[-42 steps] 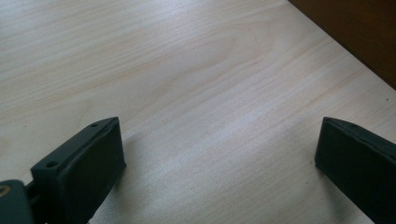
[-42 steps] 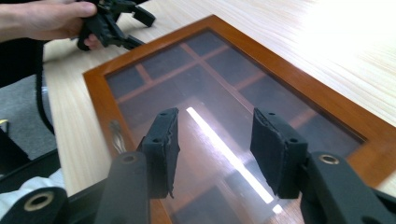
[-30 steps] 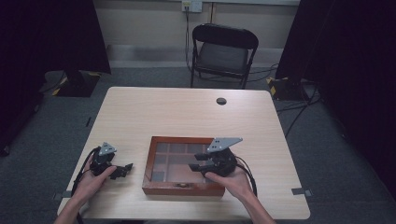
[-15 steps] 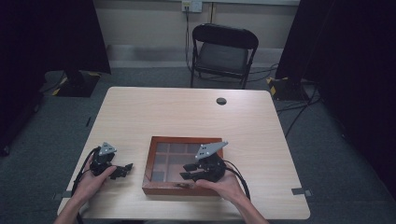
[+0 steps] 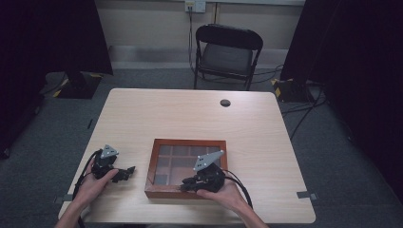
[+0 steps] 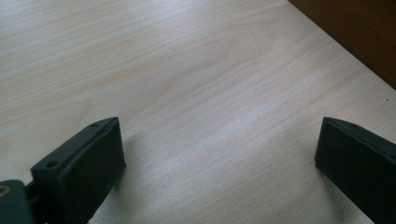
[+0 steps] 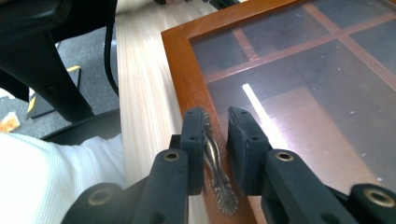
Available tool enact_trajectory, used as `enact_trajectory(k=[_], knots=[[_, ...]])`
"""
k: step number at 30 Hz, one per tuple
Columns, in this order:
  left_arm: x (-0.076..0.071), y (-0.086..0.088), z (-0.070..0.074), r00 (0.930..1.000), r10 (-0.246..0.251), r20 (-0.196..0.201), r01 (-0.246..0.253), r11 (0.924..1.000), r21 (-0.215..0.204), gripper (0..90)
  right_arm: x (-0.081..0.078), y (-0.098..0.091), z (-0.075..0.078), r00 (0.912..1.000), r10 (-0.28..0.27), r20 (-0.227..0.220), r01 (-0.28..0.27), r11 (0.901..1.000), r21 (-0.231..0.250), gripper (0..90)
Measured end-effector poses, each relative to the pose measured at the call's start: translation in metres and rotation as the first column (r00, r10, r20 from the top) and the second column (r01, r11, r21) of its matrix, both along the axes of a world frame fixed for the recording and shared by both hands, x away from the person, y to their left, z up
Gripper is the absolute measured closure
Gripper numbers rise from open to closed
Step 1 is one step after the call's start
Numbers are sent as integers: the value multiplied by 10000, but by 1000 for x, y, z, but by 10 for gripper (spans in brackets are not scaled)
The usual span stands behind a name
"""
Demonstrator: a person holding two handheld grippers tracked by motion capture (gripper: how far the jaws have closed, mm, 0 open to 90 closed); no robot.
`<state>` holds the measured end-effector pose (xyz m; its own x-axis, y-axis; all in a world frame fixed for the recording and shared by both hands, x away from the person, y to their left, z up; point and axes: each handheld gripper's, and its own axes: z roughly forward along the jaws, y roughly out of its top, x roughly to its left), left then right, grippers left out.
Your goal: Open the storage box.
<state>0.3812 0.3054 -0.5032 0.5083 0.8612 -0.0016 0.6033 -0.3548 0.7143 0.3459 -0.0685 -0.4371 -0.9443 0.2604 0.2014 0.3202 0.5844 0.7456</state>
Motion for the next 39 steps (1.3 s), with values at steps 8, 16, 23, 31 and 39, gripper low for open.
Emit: enact_trajectory(k=[8,16,23,31,39], knots=[[0,0,0,10000,-1,0,1,10000,0,6,-2,1,-2,9999,79,104,-78,9999,-79,798],[0,0,0,10000,-2,-2,2,10000,0,6,-6,1,-1,9992,83,394,-76,9998,-172,820],[0,0,0,10000,-16,24,16,10000,20,6,-8,7,-1,9987,110,488,-97,9996,-252,828],[0,0,0,10000,-15,23,15,10000,19,6,-7,7,0,9991,165,391,-152,9993,-338,829],[0,0,0,10000,-18,10,18,10000,-14,6,-5,8,3,9988,320,369,-305,9987,-404,831]])
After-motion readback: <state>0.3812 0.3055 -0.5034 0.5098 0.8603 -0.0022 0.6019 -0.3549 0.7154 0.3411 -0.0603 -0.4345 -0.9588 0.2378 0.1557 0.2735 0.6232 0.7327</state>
